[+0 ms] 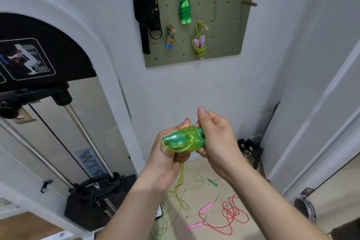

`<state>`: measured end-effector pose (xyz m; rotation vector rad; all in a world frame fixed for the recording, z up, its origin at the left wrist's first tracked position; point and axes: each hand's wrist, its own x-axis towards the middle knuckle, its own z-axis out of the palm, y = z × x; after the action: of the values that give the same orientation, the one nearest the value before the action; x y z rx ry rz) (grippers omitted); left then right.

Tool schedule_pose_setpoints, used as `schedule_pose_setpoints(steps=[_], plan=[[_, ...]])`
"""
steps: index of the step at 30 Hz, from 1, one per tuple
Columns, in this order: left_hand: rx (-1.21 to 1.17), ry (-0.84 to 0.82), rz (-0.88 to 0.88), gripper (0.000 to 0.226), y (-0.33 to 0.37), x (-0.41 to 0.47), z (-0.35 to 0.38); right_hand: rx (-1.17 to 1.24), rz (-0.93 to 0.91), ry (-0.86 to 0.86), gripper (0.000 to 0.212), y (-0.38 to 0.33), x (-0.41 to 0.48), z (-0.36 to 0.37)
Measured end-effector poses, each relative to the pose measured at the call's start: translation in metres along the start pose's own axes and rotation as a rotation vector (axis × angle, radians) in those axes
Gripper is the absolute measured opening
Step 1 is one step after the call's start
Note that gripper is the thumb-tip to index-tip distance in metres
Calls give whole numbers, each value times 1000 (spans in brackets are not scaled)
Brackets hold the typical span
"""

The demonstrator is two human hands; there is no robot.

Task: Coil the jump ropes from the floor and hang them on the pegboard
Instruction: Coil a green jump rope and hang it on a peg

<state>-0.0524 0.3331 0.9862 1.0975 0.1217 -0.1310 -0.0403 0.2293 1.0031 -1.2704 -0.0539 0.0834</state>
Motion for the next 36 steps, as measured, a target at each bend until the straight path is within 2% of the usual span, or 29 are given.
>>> schedule_pose_setpoints(steps=[5, 8, 10, 13, 15, 17, 20, 23, 25, 31, 34, 36], plan=[[-84, -40, -70, 23, -6, 2, -8, -13, -31, 70, 41, 11, 1, 5], [80, 6, -57, 40, -19, 5, -12, 7, -34, 185, 42, 18, 12, 6], [252, 79, -15, 41, -27, 4, -11, -28, -40, 267, 42, 31, 21, 4], [517, 174, 45, 39, -37, 2, -11, -215, -91, 377, 42, 50, 29, -1], [850, 151, 136, 38, -44, -3, -11, -351, -144, 438, 43, 51, 34, -5], [1288, 50, 275, 24, -48, -11, -12, -485, -229, 474, 42, 49, 40, -12], [1653, 66, 473, 25, -37, -14, -11, -725, -392, 419, 37, 52, 40, -21], [1904, 28, 647, 21, -22, -12, -12, -944, -433, 313, 32, 61, 38, -28], [1957, -1, 722, 32, -21, -8, -17, -1045, -429, 228, 32, 61, 39, -31], [1879, -21, 879, 31, 1, -3, -28, -1220, -490, -92, 33, 45, 30, -37], [1749, -41, 825, 38, 12, -1, -32, -1118, -549, -235, 36, 32, 24, -34], [1548, -78, 691, 30, 19, 1, -33, -1013, -537, -263, 38, 23, 22, -34]])
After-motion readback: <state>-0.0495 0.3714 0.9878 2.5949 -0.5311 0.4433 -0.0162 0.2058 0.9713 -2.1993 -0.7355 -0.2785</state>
